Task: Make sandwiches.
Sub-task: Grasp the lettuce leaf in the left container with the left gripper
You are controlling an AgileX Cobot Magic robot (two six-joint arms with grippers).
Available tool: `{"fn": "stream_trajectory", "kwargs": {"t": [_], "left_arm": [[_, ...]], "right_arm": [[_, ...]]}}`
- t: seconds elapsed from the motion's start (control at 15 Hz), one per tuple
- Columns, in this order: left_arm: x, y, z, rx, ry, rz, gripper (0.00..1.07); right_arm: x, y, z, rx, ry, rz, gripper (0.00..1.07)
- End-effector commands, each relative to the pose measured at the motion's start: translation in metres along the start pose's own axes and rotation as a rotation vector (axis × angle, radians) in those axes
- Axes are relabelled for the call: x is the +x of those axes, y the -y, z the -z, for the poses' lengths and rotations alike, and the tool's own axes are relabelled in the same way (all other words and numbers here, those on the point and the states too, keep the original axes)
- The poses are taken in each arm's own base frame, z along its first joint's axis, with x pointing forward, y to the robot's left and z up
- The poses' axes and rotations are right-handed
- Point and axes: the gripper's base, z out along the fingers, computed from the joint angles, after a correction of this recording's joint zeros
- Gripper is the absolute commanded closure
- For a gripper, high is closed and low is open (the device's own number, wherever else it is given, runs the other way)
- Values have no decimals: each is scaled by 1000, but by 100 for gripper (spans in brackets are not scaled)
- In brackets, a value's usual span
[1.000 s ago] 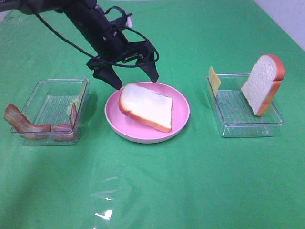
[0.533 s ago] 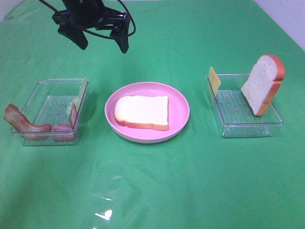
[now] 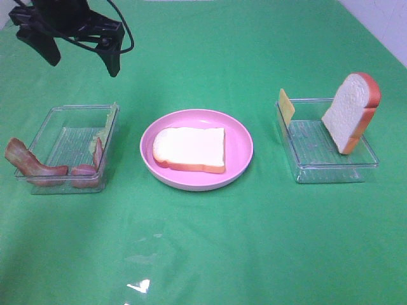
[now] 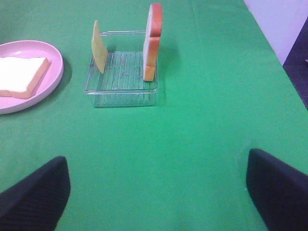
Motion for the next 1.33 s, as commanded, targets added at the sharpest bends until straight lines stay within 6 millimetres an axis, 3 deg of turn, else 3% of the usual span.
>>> {"fn": "stream_trajectory", "kwargs": {"t": [0.07,0.4,0.73,0.87,1.13,1.33], "left_arm": [[10,0,-17,-3,-118,5,5],[15,4,-80,10,-237,11,6],[17,8,-110,46,-259,14,8],[17,8,-110,47,-257,7,18],[17,8,-110,47,-257,7,62],[17,8,-110,50,-258,11,65]], "right_arm": [[2,0,2,6,27,-5,12],[2,0,2,6,27,-5,12],[2,0,2,6,27,-5,12],[2,0,2,6,27,-5,12],[2,0,2,6,27,-5,12],[2,0,2,6,27,-5,12]]}}
